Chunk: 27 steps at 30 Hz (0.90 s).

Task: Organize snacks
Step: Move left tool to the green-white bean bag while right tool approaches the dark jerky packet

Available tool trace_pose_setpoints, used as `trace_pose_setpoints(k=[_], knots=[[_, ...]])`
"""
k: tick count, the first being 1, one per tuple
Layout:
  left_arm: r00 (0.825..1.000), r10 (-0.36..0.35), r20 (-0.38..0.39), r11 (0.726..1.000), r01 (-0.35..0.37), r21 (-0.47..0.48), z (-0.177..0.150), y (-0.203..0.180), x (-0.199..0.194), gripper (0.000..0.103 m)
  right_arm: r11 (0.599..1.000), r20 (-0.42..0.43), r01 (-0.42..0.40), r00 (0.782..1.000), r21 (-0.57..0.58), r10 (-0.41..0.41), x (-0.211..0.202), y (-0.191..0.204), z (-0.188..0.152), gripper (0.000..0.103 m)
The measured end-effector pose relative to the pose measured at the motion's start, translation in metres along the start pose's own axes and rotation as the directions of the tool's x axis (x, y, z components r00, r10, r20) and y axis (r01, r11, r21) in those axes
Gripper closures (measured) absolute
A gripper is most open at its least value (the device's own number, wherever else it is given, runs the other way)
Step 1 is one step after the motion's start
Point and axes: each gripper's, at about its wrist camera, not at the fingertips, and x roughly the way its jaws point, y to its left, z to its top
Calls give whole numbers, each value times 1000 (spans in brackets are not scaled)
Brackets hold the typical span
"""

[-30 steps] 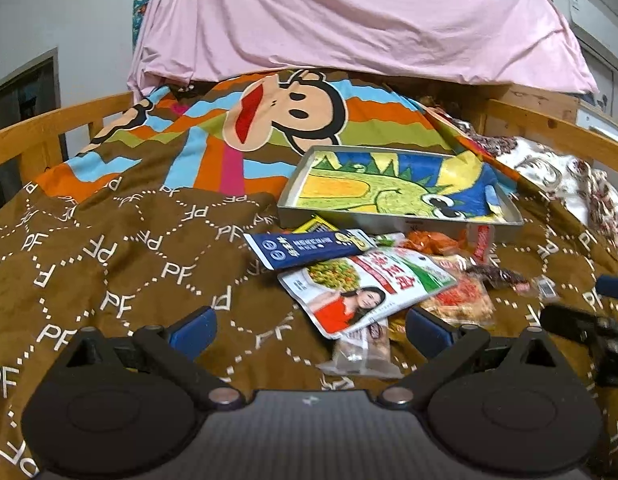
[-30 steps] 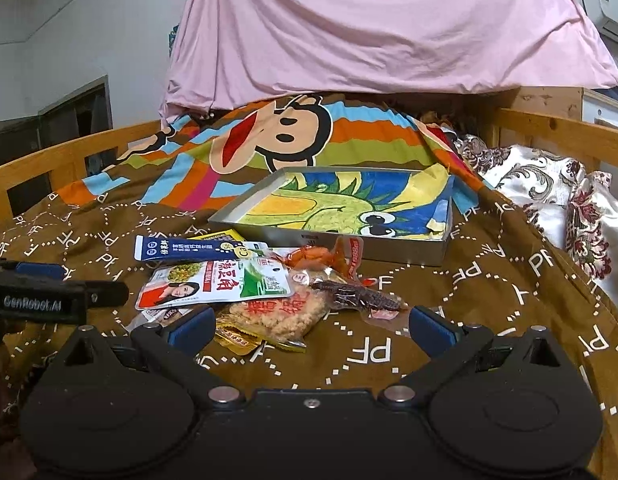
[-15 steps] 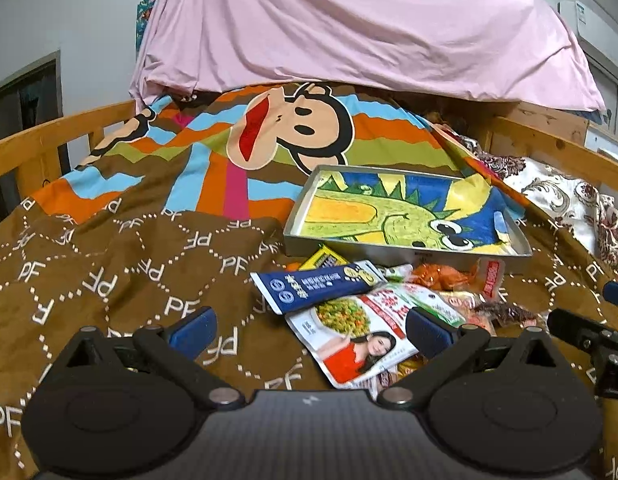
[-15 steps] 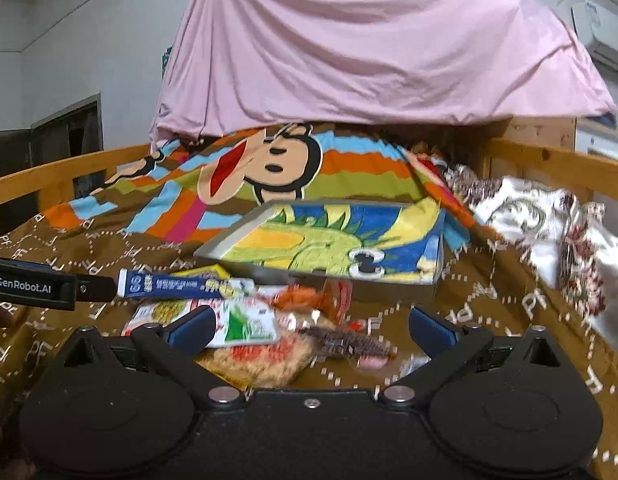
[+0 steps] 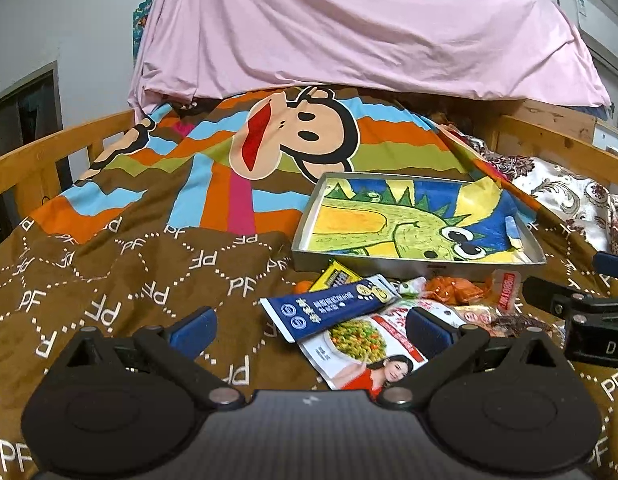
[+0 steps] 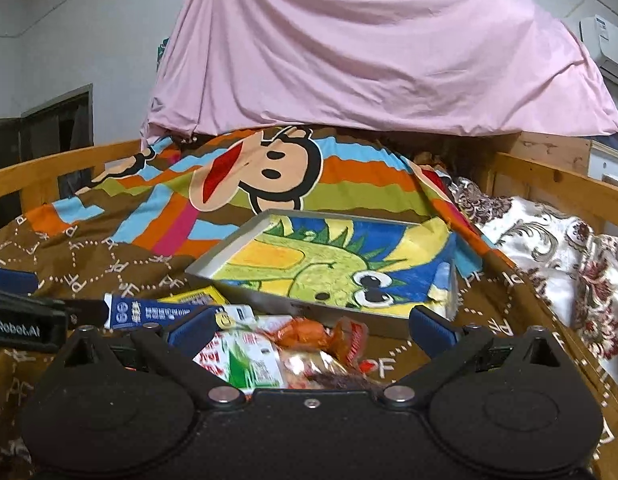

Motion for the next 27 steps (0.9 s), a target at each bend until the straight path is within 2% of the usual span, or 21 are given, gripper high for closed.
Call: trace_pose_setpoints(k=[7,12,18,22,27], knots=[[1000,-4,-2,1000,4,19,10,-4,9,0,1000,13,-12,1000,21,12,11,0,8,1],[1000,-11,-17,999,12,43,16,-13,16,0,999,-9,-11,1000,52,12,20,-9,5,1],[999,-19,-47,992,25,125,24,-22,22,0,998,-35,-6,999,57,8,29,-17,-2,1],[994,-36,-103,978,56,199,31,-27,29,0,998,-46,-15,999,66,18,30,-24,-10,1],[984,-79,-157,938,127,323,36,-34,37,0,998,-49,-61,997,34,62,32,-28,-19,1]])
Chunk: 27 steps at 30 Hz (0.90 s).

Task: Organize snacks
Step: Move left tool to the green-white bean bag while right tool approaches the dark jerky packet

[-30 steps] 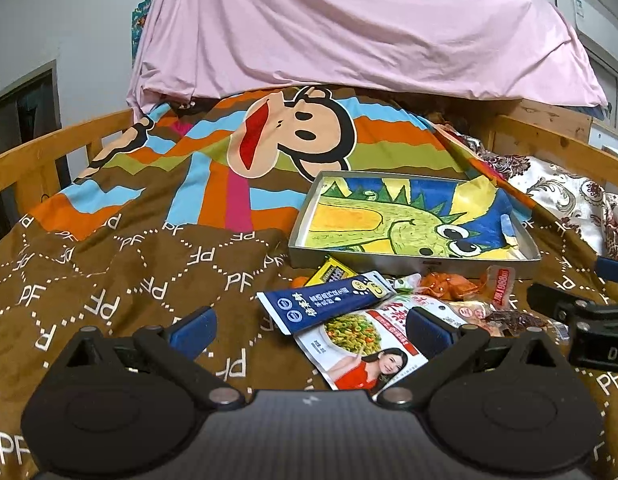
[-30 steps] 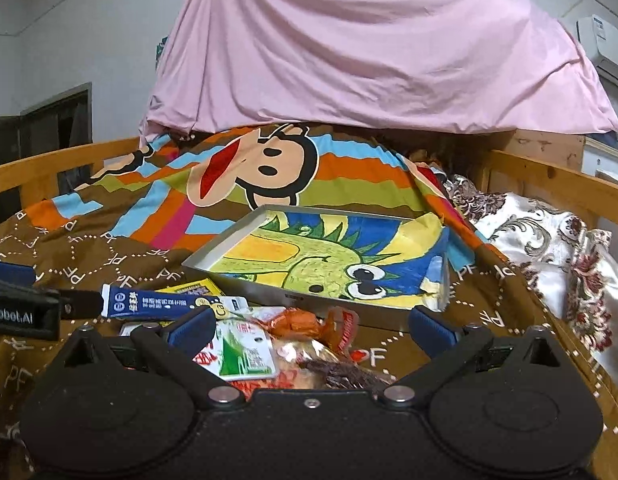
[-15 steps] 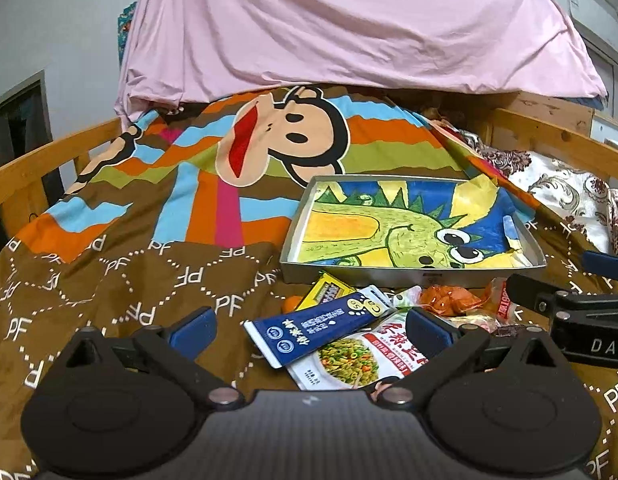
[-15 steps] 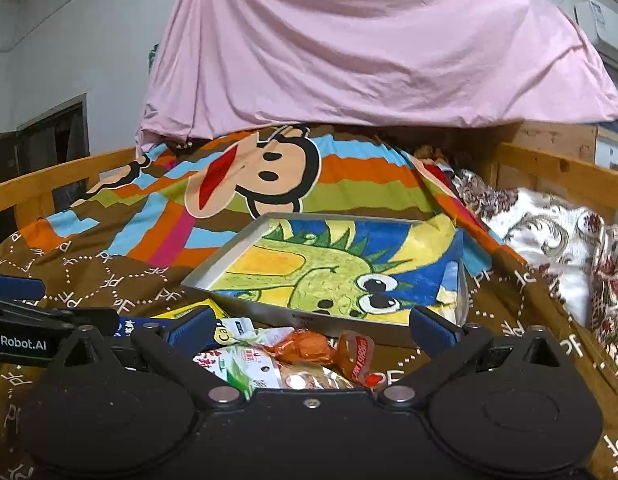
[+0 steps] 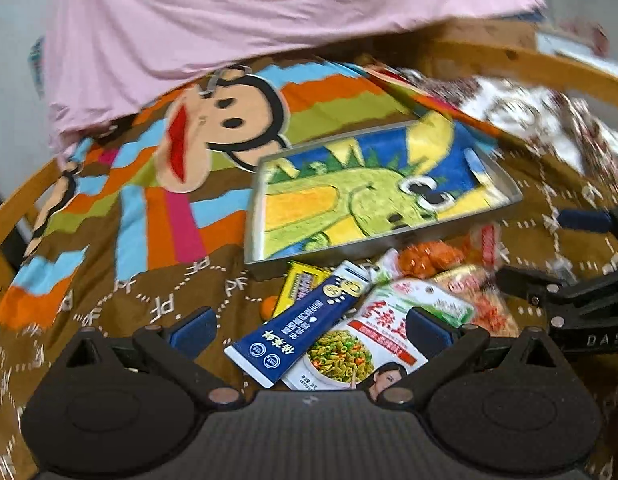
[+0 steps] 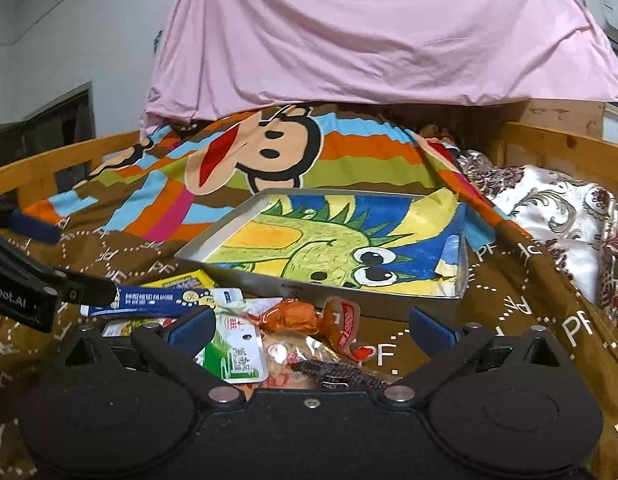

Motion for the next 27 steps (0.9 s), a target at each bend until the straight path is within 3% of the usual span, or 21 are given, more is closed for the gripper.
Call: trace_pose_setpoints(k=[4,8,14,17,20,22,27], knots=[[994,-68,-83,995,74,69,7,8,12,0,999,4,-25,1000,-41,25,6,-1,-2,1],[978,-117,-174,971,149,186,17,14,32,0,996,-24,-42,999,-77,40,17,0,-8,1],[965,-180,-192,952,220,213,26,21,69,0,997,-84,-40,996,-73,34,35,-8,-15,1],[952,-253,-170,935,286,208,28,20,82,0,998,-131,-55,990,-34,50,47,-21,-13,1],[928,-344,-146,900,370,230,28,16,88,0,994,-176,-107,979,2,106,57,-41,-9,1],[901,-408,-146,865,433,255,25,11,88,0,988,-203,-155,967,24,157,61,-57,-7,1],[837,-504,-215,794,547,265,21,-1,91,0,958,-219,-283,933,41,285,58,-85,-4,1]])
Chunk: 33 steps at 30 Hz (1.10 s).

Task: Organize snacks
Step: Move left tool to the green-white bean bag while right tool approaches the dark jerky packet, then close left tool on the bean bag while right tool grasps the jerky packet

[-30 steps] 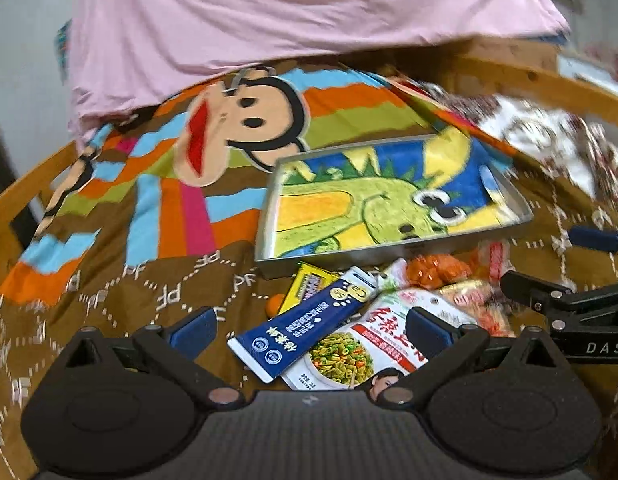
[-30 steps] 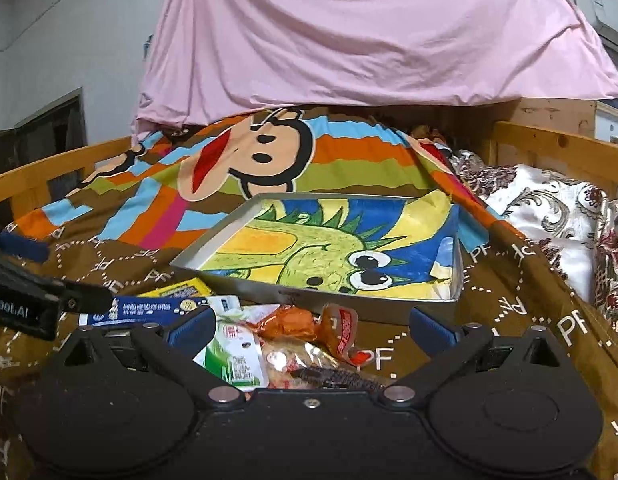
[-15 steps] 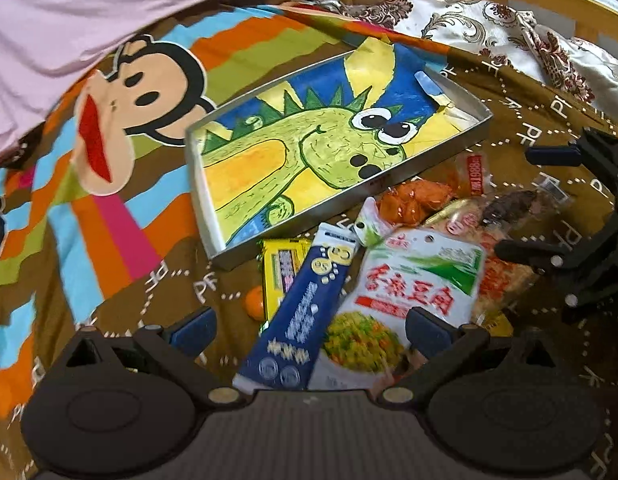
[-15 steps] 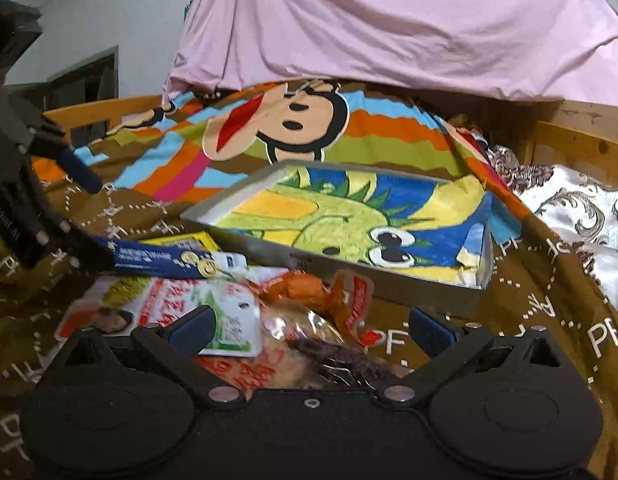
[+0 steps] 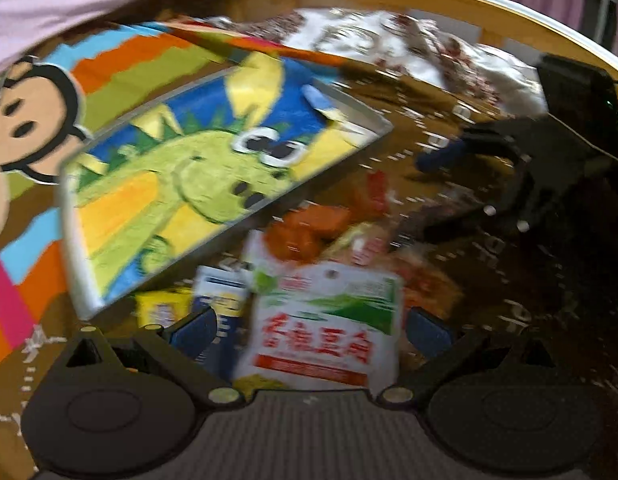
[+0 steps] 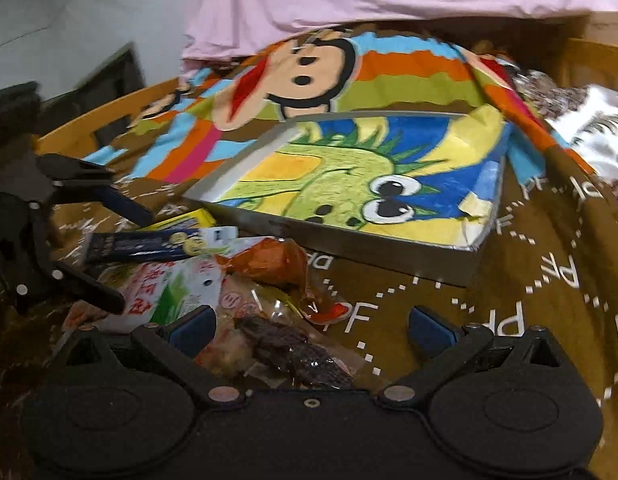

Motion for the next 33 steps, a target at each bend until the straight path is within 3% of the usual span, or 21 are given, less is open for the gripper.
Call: trace_pose_setpoints(k=[6,9,16,20,24,29,33], knots=[[994,-58,-91,997,62,46,-3,-4,16,0,966,-44,-64,998,-251,55,0,15,-10,1],[989,-77,-130,995,84,52,-3,2,25,0,942,-61,-84,996,-325,68,5,18,-11,1],[975,-114,-189,989,130,77,2,11,33,0,925,-114,-139,988,-352,105,8,-2,-5,10],[973,-110,-205,987,132,97,2,9,34,0,918,-124,-157,985,-364,119,7,-4,-9,16],[969,-110,-223,986,134,97,4,10,35,1,894,-133,-167,984,-415,122,8,6,-14,29],[972,-82,-220,990,105,96,3,7,37,1,897,-134,-173,983,-408,129,8,9,-17,34],[973,-73,-219,993,92,78,2,6,36,5,902,-130,-173,983,-396,132,9,9,-17,51]])
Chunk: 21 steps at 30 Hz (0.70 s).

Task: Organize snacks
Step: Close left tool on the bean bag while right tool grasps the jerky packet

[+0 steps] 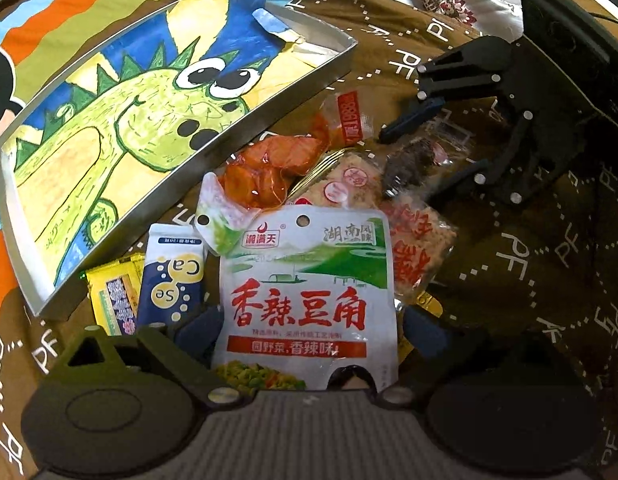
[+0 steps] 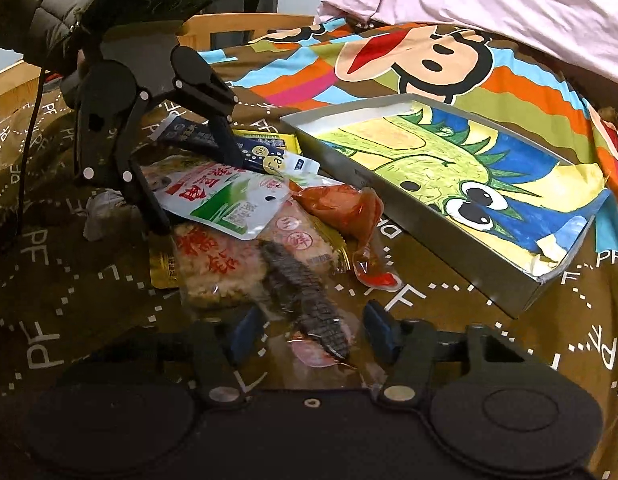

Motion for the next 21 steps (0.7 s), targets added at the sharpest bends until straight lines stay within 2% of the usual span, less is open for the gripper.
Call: trace_pose_setpoints(k=[6,13,21], knots=[[1000,19,-10,998,-20,-64,-1,1,-3,11,1000,1,18,1000,-13,-18,1,7,0,54],[996,88,-13,989,-89,-120,-3,-9,-7,16,998,-3,56,998,-21,-57,0,15,-1,54],[985,171,3,968,-167,-188,-9,-22,-14,27,995,-9,92,996,-47,-93,-2,25,1,55]])
